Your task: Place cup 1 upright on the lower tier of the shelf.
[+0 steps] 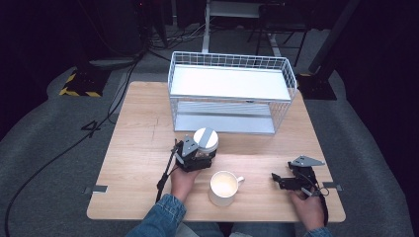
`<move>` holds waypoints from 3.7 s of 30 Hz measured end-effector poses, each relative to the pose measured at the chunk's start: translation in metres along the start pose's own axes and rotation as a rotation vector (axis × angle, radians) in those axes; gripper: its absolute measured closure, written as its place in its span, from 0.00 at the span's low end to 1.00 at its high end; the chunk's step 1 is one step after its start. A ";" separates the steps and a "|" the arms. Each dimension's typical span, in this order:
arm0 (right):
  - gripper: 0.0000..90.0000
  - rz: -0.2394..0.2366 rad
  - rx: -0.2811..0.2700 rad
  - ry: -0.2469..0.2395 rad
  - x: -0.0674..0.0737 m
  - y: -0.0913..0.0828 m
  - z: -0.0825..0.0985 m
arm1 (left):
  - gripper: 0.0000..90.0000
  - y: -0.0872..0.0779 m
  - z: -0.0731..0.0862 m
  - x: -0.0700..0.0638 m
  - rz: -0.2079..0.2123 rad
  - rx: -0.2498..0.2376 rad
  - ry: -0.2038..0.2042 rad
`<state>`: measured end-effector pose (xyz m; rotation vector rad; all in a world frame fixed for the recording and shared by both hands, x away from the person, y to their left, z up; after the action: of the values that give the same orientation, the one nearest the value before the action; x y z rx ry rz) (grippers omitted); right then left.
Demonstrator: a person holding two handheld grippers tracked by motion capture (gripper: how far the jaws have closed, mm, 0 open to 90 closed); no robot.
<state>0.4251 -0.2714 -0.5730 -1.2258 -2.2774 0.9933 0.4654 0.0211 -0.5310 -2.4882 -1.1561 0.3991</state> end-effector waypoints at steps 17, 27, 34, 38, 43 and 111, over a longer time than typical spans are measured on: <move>0.15 0.000 0.000 0.000 0.000 0.000 0.000 | 0.21 -0.003 -0.030 -0.005 -0.008 -0.026 0.042; 0.15 0.000 0.000 0.000 0.000 0.000 0.000 | 0.21 0.008 -0.051 0.000 0.005 -0.003 0.049; 0.15 0.000 0.000 0.000 0.000 0.000 0.000 | 0.21 0.019 -0.062 0.007 0.013 -0.009 0.031; 0.15 0.000 0.000 0.000 0.000 0.000 0.000 | 0.21 0.026 -0.064 0.008 0.023 0.014 0.026; 0.15 0.000 0.000 0.001 0.000 0.000 0.000 | 0.21 0.036 -0.069 0.007 0.034 0.014 0.017; 0.15 0.000 0.000 0.000 0.000 0.000 0.000 | 0.16 0.131 -0.091 0.040 -0.105 -0.008 0.004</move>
<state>0.4250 -0.2714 -0.5730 -1.2262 -2.2770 0.9934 0.6150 -0.0453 -0.5112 -2.4213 -1.2821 0.3614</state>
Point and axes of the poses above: each handheld gripper's, and its own axes: y roughly forward along the jaws, z roughly out of its underside, x roughly to its left, the point moved 10 cm from there along y, roughly forward along the jaws, and after that the axes turned 4 degrees about x, right-handed, at the moved point
